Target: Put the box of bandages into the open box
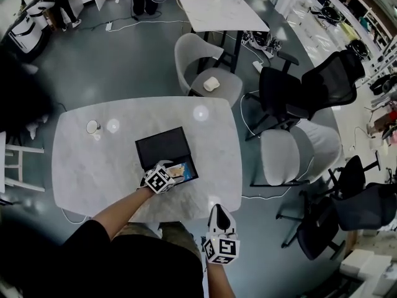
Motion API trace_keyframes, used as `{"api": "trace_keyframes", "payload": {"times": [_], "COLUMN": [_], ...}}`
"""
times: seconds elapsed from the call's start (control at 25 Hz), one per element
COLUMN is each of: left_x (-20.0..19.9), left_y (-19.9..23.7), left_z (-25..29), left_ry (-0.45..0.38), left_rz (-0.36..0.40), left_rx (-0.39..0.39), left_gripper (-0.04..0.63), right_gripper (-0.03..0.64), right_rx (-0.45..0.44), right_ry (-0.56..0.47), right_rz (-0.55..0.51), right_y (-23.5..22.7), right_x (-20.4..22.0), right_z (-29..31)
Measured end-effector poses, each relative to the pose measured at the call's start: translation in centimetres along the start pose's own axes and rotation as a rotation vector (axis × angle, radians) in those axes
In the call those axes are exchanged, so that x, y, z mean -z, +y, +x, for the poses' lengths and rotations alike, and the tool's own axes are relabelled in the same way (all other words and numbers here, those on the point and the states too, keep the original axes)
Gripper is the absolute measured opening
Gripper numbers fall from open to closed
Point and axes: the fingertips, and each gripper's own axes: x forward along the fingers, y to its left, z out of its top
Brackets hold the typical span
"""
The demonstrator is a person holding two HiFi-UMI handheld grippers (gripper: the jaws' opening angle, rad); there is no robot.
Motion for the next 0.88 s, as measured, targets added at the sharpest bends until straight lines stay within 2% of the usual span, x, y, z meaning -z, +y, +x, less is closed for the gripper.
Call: {"api": "trace_keyframes", "payload": {"times": [0.24,0.32,0.4,0.52,0.6,0.68,0.88], "left_x": [-1.2,-2.2,-3.8,-6.1,-6.4,-5.7,-2.4], "left_y": [-2.5,-3.4,-4.0,-4.5,-4.5,-4.3,-5.3], "left_z": [-6.3,-9.7,-13.9,-21.5,-26.2,-30.3,-37.2], "left_ry": [-0.147,-0.239,-0.367,-0.593,-0.700,-0.748,-0.791], "left_rz": [-0.051,-0.081,-0.137,-0.224,-0.255,-0.267,-0.223], "left_rx": [0.000,-0.020,-0.057,-0.124,-0.181,-0.257,-0.362], "left_gripper": [0.305,0.304,0.294,0.187,0.122,0.052,0.028], "right_gripper": [0.012,0.011,0.012,0.012,0.012,0.012,0.012], "right_rx": [-0.021,-0.039,-0.066,-0.103,-0.123,-0.141,-0.186], "right_ry": [-0.041,-0.056,-0.070,-0.091,-0.104,-0.121,-0.162], "right_rz": [-0.012,-0.035,-0.063,-0.088,-0.097,-0.114,-0.183], "right_y": [1.0,2.4,4.0,6.7,8.7,11.0,16.9], "right_x": [-1.4,-2.0,-2.8,-3.9,-4.4,-5.1,-6.6], "right_z": [1.3,1.6,1.8,1.8,1.7,1.2,-0.3]}}
